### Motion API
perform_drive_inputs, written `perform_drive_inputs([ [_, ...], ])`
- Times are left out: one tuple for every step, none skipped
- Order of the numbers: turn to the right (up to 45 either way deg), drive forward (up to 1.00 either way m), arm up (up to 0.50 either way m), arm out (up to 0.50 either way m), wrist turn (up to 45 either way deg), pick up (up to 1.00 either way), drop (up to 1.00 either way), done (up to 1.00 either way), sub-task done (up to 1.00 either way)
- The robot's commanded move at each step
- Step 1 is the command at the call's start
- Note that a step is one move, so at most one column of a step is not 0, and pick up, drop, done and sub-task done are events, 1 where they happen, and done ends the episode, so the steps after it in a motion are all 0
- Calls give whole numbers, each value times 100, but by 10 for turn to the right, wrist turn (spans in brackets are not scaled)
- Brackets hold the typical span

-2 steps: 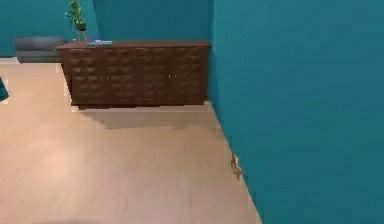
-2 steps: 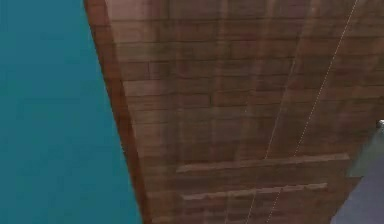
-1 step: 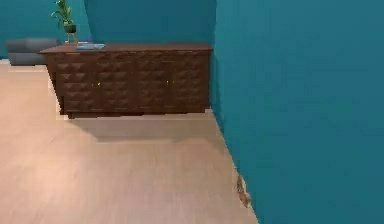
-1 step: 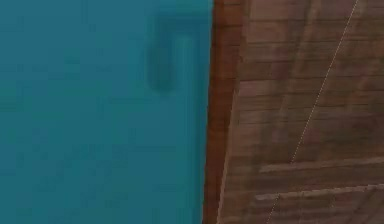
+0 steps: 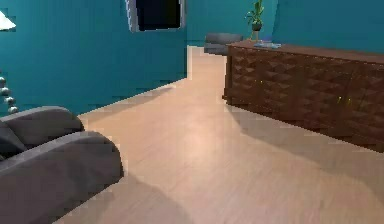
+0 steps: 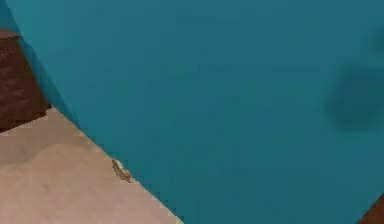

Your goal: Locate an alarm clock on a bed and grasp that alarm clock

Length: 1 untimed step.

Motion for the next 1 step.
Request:
perform_drive_inputs([
  [0,100,0,0,0,0,0,0,0],
])
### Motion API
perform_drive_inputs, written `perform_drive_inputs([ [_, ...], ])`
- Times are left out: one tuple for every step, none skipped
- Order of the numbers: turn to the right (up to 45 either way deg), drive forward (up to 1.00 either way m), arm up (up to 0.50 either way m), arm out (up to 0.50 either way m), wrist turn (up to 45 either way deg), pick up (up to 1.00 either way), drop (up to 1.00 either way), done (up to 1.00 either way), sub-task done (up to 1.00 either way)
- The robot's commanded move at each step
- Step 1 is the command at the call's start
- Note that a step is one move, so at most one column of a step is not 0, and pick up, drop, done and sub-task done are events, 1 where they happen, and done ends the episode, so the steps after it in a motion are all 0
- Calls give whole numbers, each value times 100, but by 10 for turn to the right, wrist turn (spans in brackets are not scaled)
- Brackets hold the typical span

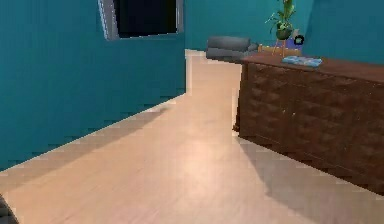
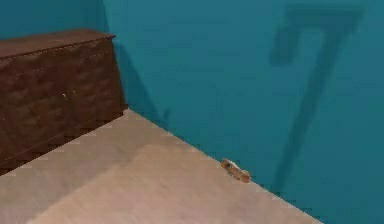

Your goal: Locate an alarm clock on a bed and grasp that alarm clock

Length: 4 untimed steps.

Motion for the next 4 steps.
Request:
perform_drive_inputs([
  [0,100,0,0,0,0,0,0,0],
  [0,100,0,0,0,0,0,0,0],
  [30,0,0,0,0,0,0,0,0],
  [-450,0,0,0,0,0,0,0,0],
])
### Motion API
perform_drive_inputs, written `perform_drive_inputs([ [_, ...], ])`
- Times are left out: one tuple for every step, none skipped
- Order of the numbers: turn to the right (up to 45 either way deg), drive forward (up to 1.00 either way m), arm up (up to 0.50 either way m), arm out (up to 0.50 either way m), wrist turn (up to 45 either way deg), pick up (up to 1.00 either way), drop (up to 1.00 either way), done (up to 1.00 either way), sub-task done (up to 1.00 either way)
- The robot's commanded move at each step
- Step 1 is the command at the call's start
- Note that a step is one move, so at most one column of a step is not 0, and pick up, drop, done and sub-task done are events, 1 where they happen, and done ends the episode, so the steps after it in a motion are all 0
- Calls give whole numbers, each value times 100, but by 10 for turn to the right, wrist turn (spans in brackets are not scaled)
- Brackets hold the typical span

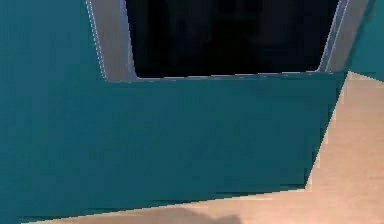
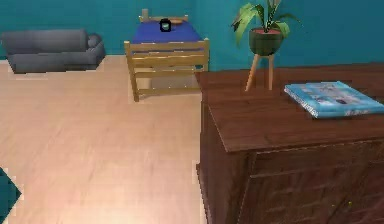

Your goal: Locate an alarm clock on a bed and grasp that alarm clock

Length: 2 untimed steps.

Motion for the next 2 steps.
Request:
perform_drive_inputs([
  [-450,0,0,0,0,0,0,0,0],
  [-450,0,0,0,0,0,0,0,0],
])
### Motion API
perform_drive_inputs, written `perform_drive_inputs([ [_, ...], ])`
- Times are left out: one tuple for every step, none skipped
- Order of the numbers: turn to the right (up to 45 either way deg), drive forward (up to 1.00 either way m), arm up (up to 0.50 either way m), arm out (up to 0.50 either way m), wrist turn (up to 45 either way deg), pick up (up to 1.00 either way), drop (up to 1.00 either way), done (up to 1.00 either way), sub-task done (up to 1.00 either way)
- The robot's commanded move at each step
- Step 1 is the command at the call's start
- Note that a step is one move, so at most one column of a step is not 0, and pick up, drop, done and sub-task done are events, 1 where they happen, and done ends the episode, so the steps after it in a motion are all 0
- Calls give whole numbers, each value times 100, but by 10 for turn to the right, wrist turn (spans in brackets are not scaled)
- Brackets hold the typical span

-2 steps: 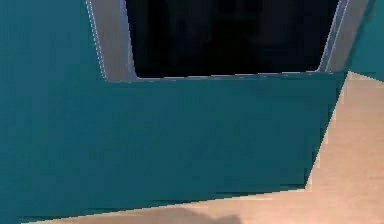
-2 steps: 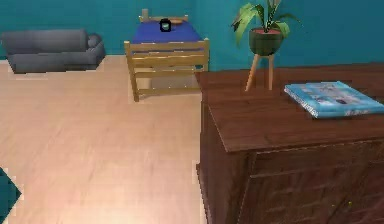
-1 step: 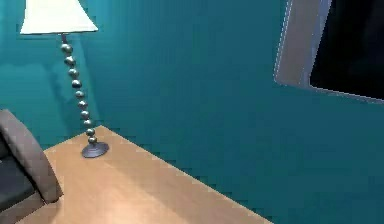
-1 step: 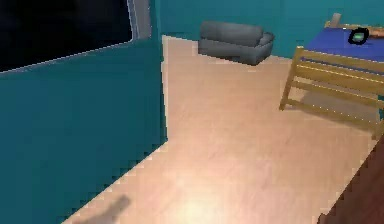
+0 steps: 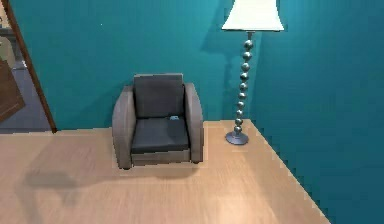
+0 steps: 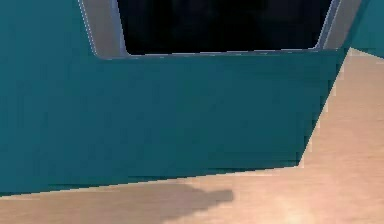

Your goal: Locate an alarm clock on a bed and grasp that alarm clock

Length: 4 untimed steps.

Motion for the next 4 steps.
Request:
perform_drive_inputs([
  [-60,0,0,0,0,0,0,0,0],
  [0,10,0,0,0,0,0,0,0],
  [450,0,0,0,0,0,0,0,0],
  [330,0,0,0,0,0,0,0,0],
])
